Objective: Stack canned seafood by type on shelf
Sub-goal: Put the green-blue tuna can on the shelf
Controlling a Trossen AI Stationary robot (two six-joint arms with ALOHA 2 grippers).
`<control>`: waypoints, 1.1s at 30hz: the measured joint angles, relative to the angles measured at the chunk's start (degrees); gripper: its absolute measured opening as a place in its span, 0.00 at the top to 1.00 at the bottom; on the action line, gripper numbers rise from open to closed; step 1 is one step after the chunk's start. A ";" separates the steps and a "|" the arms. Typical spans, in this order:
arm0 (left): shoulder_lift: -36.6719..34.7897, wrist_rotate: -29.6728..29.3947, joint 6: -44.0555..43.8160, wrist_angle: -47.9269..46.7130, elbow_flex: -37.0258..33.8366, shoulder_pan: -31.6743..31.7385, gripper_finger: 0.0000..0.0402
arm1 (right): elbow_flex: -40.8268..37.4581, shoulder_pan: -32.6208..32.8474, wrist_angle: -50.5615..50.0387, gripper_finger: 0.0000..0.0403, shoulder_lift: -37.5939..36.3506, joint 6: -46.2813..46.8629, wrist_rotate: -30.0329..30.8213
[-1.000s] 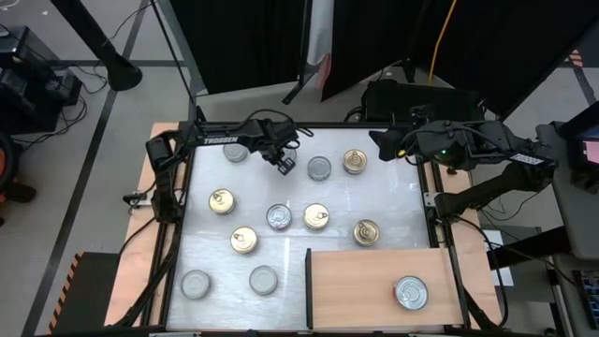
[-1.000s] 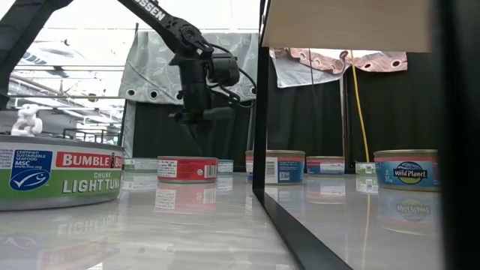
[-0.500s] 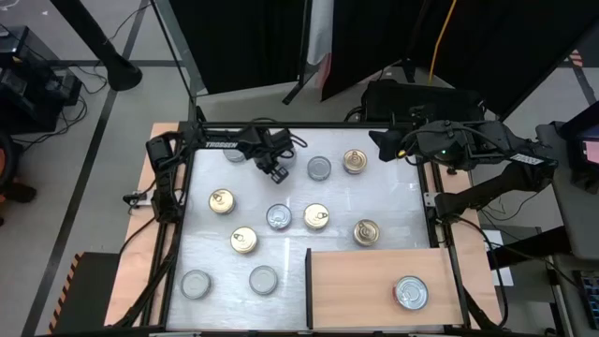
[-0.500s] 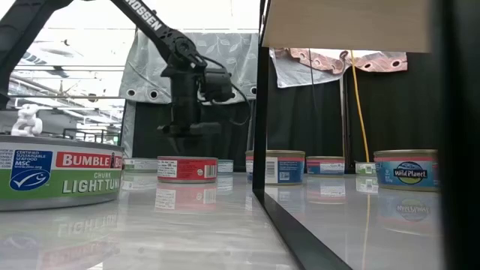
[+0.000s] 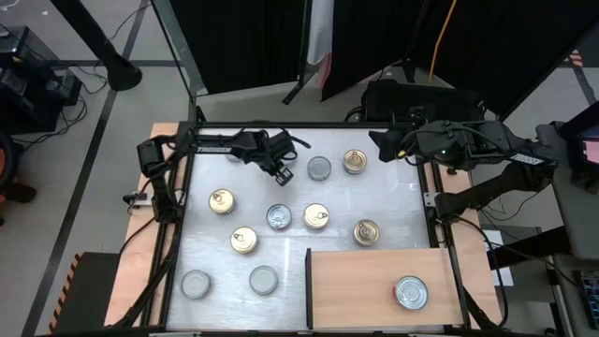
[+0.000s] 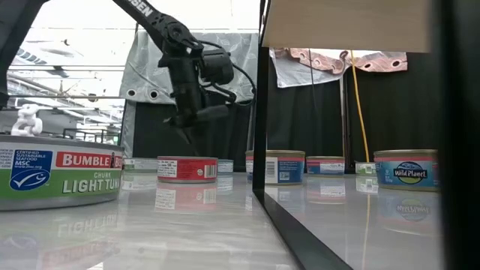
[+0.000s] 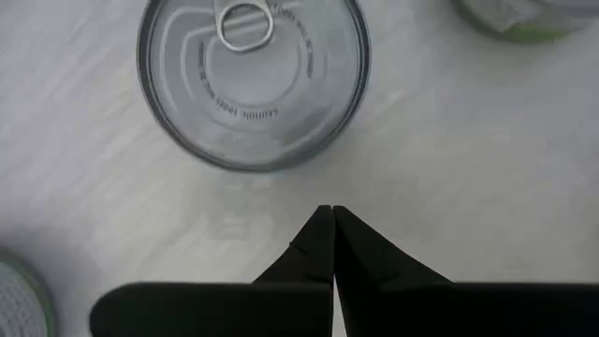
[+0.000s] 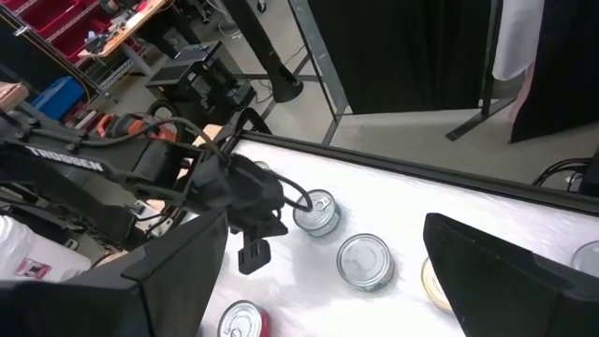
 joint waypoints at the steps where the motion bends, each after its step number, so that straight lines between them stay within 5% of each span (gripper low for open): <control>1: 0.42 0.93 -0.07 0.79 0.01 0.40 1.00 | 0.00 0.00 0.00 0.13 0.00 -0.21 0.00; 15: 0.41 6.75 -2.11 0.27 2.48 3.51 1.00 | 0.00 -0.11 -0.05 0.13 0.02 -1.00 -1.66; 33: 4.76 6.44 -1.66 -5.49 5.57 5.65 1.00 | 0.00 -0.11 0.02 0.13 0.02 -0.61 -2.82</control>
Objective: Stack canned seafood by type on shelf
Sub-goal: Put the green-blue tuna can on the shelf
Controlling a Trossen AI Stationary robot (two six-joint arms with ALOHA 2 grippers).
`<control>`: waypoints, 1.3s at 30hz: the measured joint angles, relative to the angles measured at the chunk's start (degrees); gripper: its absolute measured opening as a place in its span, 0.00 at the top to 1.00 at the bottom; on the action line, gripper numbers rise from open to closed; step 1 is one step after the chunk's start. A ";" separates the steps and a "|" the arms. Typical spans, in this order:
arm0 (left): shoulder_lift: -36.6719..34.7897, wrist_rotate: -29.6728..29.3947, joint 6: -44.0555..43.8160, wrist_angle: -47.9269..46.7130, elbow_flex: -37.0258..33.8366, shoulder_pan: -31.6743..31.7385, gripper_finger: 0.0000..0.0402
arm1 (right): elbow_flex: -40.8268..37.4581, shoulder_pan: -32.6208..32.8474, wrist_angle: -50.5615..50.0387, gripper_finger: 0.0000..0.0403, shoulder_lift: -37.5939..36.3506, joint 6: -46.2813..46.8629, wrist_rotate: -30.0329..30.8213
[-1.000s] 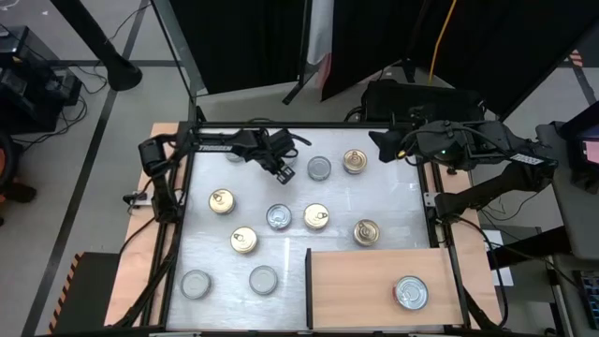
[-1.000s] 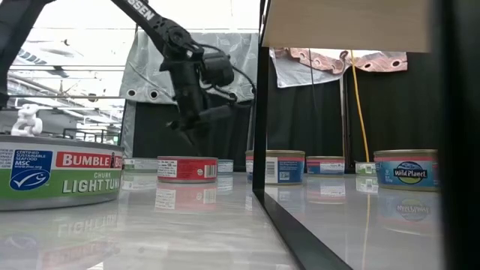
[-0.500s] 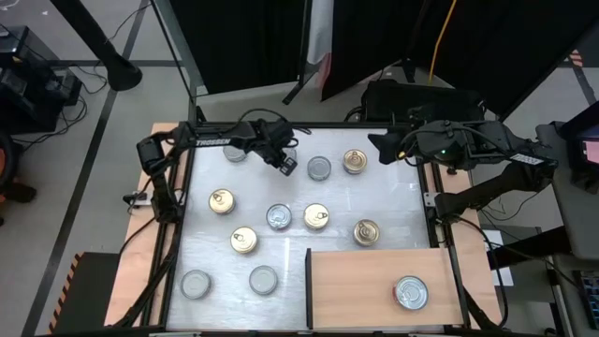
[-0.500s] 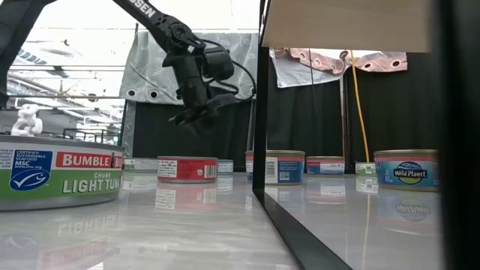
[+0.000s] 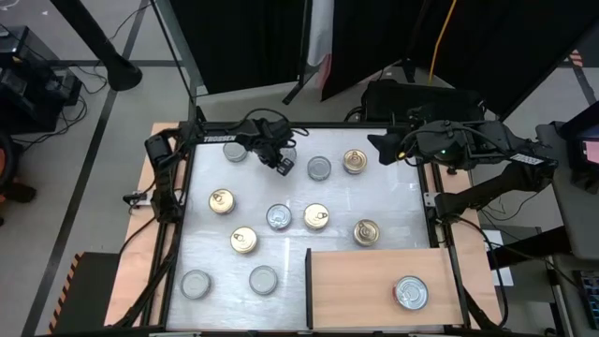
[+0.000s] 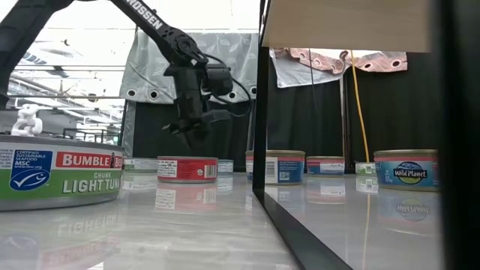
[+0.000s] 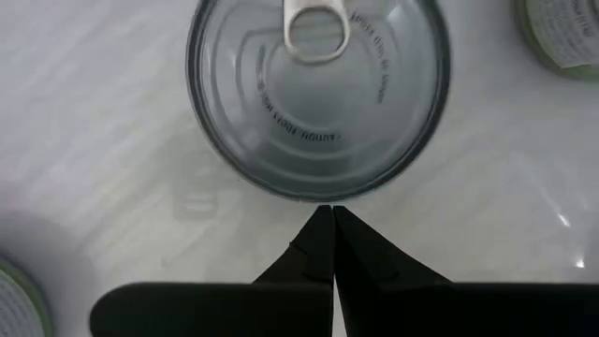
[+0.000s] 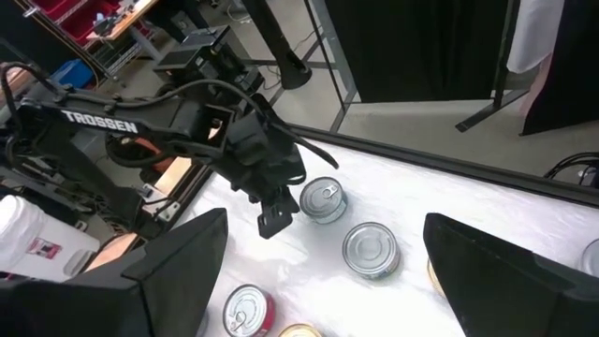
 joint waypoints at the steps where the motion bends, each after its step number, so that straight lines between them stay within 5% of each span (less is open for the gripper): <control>1: 0.00 -0.77 0.06 0.03 0.00 -0.18 1.00 | 0.00 0.00 0.02 0.13 0.00 0.00 0.02; 39: -0.64 -4.46 0.54 0.51 1.27 -0.89 1.00 | 0.00 -0.02 -0.46 0.13 0.00 -0.64 0.06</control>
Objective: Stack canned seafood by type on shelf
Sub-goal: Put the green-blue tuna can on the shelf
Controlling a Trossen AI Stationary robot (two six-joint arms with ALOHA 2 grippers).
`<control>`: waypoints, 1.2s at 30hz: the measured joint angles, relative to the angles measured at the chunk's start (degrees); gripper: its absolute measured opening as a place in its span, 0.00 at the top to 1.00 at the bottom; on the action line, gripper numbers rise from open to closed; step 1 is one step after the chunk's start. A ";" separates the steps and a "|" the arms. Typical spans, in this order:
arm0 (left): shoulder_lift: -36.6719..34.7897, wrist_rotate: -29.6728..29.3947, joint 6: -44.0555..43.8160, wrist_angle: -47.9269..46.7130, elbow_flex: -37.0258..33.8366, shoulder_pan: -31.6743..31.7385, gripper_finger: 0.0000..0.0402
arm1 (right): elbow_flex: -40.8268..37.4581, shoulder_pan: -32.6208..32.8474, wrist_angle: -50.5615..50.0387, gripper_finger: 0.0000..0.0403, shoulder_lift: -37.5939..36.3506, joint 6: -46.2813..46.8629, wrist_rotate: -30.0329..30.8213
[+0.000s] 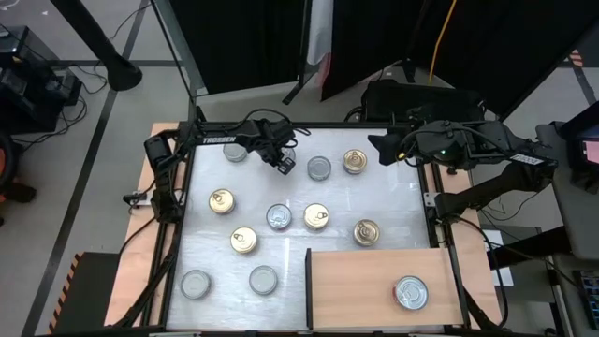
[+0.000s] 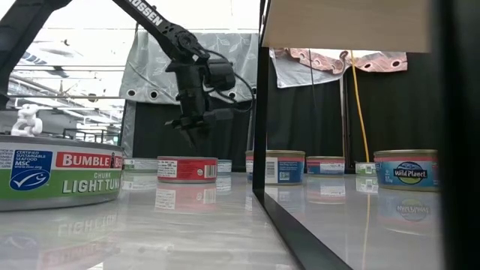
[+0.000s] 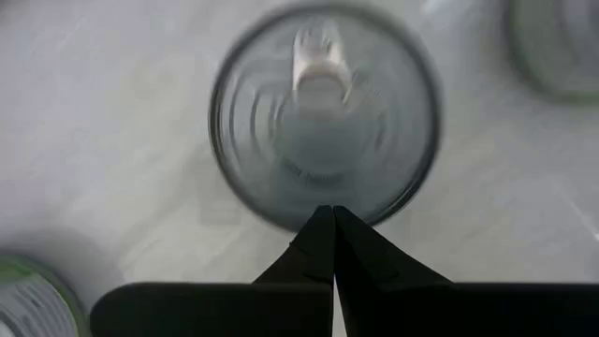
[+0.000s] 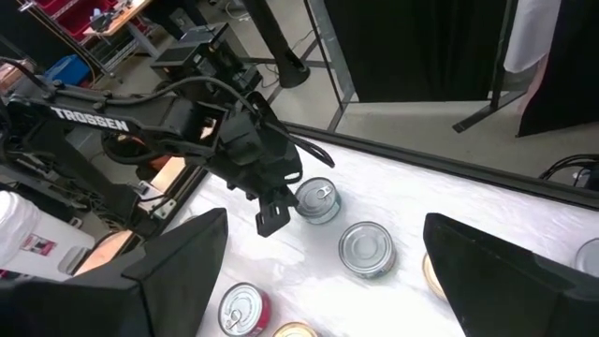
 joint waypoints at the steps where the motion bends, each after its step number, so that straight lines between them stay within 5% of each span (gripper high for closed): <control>1: -0.06 -0.11 0.07 -0.27 0.56 0.00 1.00 | 0.00 0.00 0.00 0.13 0.00 -0.17 0.00; 36: -1.51 -4.31 5.21 -4.18 0.84 0.03 1.00 | 0.00 0.02 0.04 0.13 0.00 -0.67 0.02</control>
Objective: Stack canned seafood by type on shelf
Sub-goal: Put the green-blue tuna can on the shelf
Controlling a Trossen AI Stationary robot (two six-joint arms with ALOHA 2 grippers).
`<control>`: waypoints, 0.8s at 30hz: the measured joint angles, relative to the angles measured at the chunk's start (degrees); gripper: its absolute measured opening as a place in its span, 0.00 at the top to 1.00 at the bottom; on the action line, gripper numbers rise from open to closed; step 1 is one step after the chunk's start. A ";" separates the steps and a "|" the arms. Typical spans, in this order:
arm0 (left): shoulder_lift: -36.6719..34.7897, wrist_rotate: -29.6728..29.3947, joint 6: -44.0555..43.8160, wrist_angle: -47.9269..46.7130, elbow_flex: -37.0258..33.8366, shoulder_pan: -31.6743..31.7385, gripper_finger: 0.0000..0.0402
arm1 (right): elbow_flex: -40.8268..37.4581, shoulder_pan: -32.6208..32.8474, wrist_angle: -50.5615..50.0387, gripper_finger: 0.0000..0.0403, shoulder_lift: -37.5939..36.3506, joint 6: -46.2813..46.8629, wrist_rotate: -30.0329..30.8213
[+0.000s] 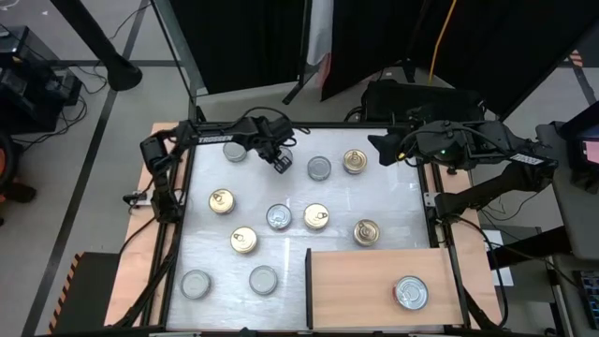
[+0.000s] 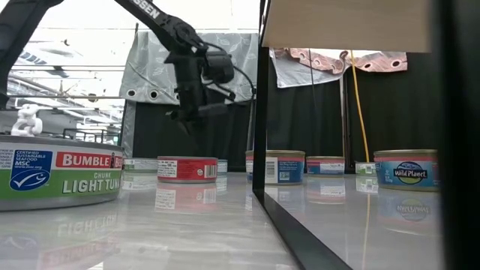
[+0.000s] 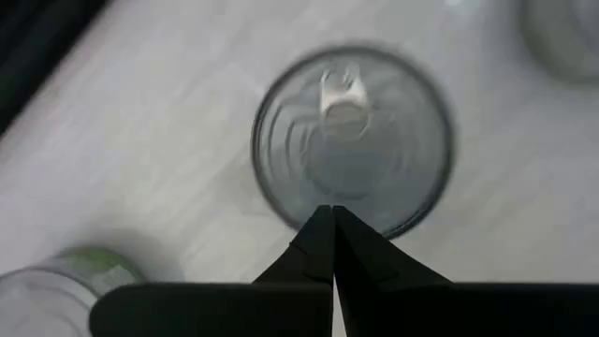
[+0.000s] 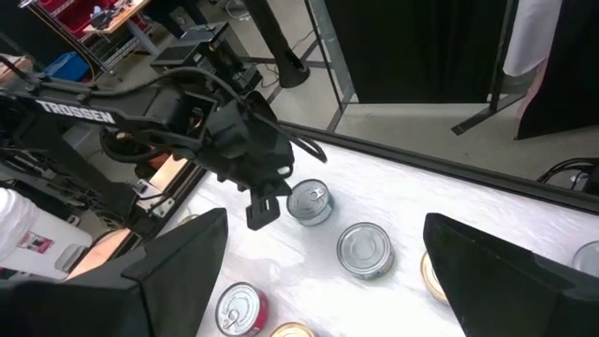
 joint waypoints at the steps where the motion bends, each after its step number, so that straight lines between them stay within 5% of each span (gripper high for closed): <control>1: 0.24 0.04 0.59 -1.05 -0.11 0.12 1.00 | 0.00 -0.01 0.00 0.13 0.00 -0.01 0.00; 24: 0.27 0.04 4.99 2.33 -5.28 0.12 1.00 | 0.00 -0.02 0.00 0.13 0.00 0.11 0.00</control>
